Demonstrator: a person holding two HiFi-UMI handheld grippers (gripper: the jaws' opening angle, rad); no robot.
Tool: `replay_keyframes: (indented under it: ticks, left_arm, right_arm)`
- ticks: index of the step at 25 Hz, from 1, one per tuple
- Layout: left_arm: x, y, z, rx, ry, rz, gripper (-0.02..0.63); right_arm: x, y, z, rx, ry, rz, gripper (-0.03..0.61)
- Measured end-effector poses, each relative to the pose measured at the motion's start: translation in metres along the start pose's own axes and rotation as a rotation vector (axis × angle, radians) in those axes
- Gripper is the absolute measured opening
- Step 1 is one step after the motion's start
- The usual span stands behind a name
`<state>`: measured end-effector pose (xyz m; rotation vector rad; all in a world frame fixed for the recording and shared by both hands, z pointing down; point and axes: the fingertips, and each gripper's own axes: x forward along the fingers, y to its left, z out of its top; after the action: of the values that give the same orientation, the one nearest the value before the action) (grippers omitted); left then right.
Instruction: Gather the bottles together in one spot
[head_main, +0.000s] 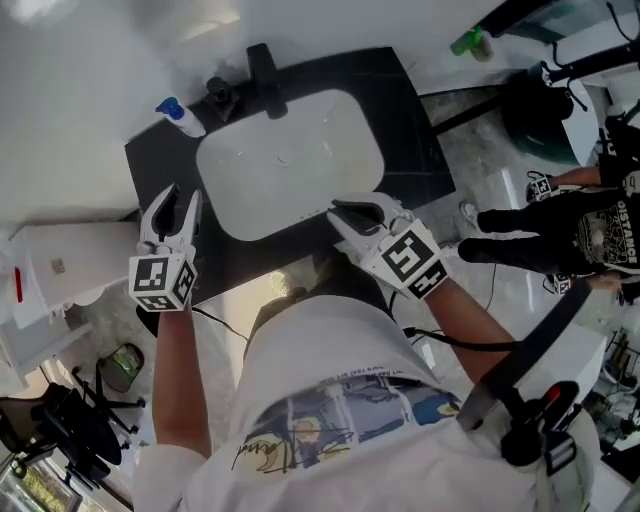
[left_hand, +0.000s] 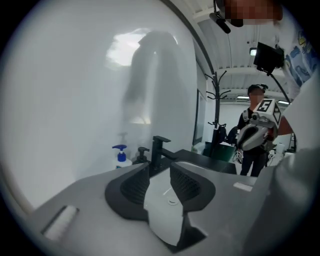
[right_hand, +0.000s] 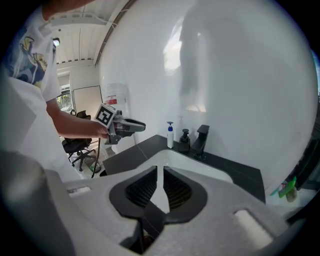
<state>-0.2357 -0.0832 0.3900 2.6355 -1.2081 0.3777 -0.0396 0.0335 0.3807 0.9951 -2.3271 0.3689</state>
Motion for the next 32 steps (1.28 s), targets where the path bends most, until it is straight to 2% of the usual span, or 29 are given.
replay_keyframes:
  ticks: [4, 7, 11, 16, 20, 32]
  left_arm:
    - [-0.034, -0.052, -0.005, 0.044, 0.033, -0.126, 0.002]
    - [-0.055, -0.076, -0.009, 0.019, 0.065, -0.200, 0.002]
    - [-0.071, -0.109, -0.017, -0.009, 0.105, -0.283, 0.002]
    - [-0.114, -0.148, -0.021, 0.027, 0.131, -0.297, 0.002]
    - [-0.137, -0.186, -0.028, 0.016, 0.160, -0.301, 0.002]
    - [-0.155, -0.325, -0.017, -0.016, 0.155, -0.325, 0.002]
  right_arm:
    - [-0.010, 0.025, 0.002, 0.001, -0.026, -0.032, 0.011]
    - [-0.014, 0.046, 0.003, -0.002, -0.031, -0.033, 0.002]
    - [-0.017, 0.061, -0.002, -0.020, -0.014, 0.008, 0.002]
    - [-0.032, 0.091, 0.004, -0.084, -0.054, 0.059, 0.002]
    - [-0.060, 0.105, 0.003, -0.115, -0.080, 0.090, 0.002]
    - [-0.156, 0.123, -0.050, -0.134, -0.099, 0.149, 0.002]
